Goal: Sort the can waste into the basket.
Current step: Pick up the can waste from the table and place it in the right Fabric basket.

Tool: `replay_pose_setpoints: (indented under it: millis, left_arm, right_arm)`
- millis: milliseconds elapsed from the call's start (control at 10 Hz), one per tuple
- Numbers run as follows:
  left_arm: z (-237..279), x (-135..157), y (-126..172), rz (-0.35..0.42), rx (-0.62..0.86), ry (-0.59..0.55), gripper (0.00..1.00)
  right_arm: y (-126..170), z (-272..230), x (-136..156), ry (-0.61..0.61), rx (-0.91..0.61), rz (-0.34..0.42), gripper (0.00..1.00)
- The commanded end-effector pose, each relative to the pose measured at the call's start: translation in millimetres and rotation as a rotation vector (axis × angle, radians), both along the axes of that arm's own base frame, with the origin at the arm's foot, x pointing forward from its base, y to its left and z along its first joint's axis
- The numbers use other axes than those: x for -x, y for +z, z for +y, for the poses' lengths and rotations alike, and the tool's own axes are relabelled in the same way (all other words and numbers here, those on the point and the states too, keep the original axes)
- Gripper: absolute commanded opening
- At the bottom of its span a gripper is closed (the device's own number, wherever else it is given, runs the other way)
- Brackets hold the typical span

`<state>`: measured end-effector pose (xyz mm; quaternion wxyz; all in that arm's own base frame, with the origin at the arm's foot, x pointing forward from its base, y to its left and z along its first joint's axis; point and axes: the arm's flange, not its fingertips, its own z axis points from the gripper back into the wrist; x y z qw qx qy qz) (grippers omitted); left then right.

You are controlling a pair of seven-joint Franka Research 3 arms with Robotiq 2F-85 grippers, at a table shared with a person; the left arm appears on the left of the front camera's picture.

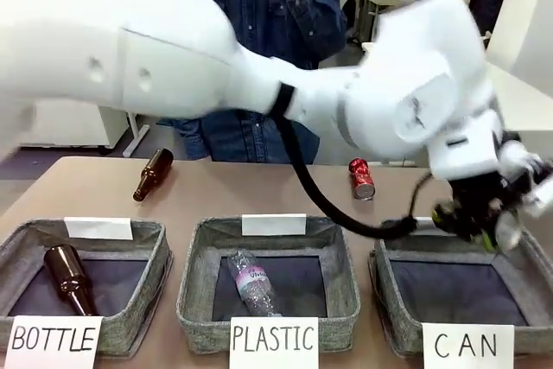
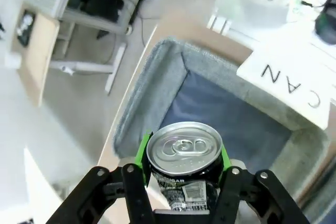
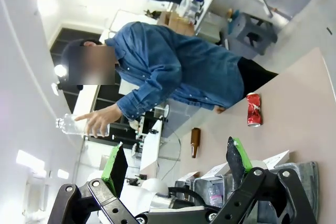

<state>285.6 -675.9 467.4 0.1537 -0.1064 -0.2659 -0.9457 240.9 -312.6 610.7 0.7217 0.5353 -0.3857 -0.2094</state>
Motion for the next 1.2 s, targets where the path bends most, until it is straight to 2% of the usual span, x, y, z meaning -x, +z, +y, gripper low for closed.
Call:
replay_pose_setpoints:
  millis: [0, 100, 200, 800, 1000, 1100]
  left_arm:
    - [-3, -31, 0, 0.013, -0.037, -0.037, 0.54]
    - [-1, -35, -1, -0.002, -0.044, -0.026, 0.69]
    - [-1, -36, -1, -0.002, -0.045, -0.044, 1.0]
    - [11, -29, -9, 0.081, -0.084, -0.029, 1.0]
    - [27, 7, 1, 0.159, -0.151, -0.022, 1.0]
    - [52, 41, 17, 0.236, -0.287, 0.055, 1.0]
  right_arm:
    - [2, 0, 2, 0.007, 0.007, 0.006, 1.0]
    - [2, 0, 2, 0.007, 0.007, 0.006, 1.0]
    - [2, 0, 2, 0.007, 0.007, 0.006, 1.0]
    - [2, 0, 2, 0.007, 0.007, 0.006, 1.0]
    - [2, 0, 2, 0.007, 0.007, 0.006, 1.0]
    - [2, 0, 2, 0.007, 0.007, 0.006, 1.0]
